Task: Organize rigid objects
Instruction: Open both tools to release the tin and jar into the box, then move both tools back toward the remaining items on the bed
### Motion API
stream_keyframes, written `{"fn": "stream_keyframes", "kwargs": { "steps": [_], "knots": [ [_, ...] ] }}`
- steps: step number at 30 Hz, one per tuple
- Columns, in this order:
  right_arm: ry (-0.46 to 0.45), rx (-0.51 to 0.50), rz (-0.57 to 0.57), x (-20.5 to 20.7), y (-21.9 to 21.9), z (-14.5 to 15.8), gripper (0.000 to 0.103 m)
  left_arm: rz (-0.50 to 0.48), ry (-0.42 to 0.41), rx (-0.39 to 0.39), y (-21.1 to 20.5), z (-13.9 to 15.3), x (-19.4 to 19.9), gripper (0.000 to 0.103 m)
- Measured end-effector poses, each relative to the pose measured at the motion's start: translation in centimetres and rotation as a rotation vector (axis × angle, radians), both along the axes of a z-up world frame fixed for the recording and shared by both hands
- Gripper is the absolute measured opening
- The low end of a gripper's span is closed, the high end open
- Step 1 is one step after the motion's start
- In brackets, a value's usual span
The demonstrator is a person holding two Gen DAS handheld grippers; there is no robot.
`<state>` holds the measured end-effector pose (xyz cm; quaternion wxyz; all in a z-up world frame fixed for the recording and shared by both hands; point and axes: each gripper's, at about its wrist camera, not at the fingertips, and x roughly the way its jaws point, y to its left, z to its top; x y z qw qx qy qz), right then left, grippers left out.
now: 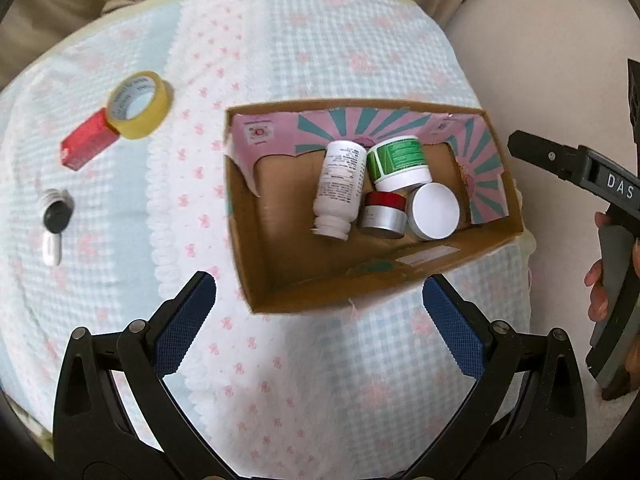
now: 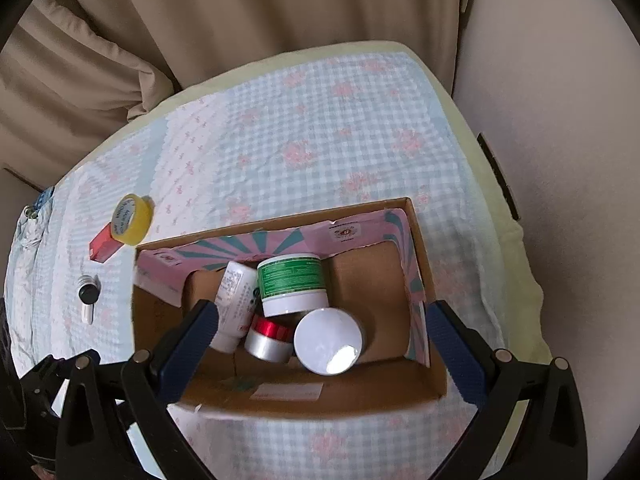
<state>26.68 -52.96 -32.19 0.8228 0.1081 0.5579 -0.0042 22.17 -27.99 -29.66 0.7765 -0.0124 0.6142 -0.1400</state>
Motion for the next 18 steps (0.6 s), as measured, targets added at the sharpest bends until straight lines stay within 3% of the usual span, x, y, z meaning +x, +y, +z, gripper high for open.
{"fn": "stream_keyframes", "kwargs": {
  "steps": [9, 18],
  "knots": [
    [-0.027, -0.043, 0.039, -3.6, 3.0, 5.5, 0.103, 0.051, -0.067, -0.003, 5.3, 6.4, -3.8, 0.103],
    [-0.073, -0.089, 0.15, -7.1, 10.5, 10.1, 0.103, 0.111, -0.149, -0.009, 13.7, 10.7, -6.9, 0.103]
  ]
}}
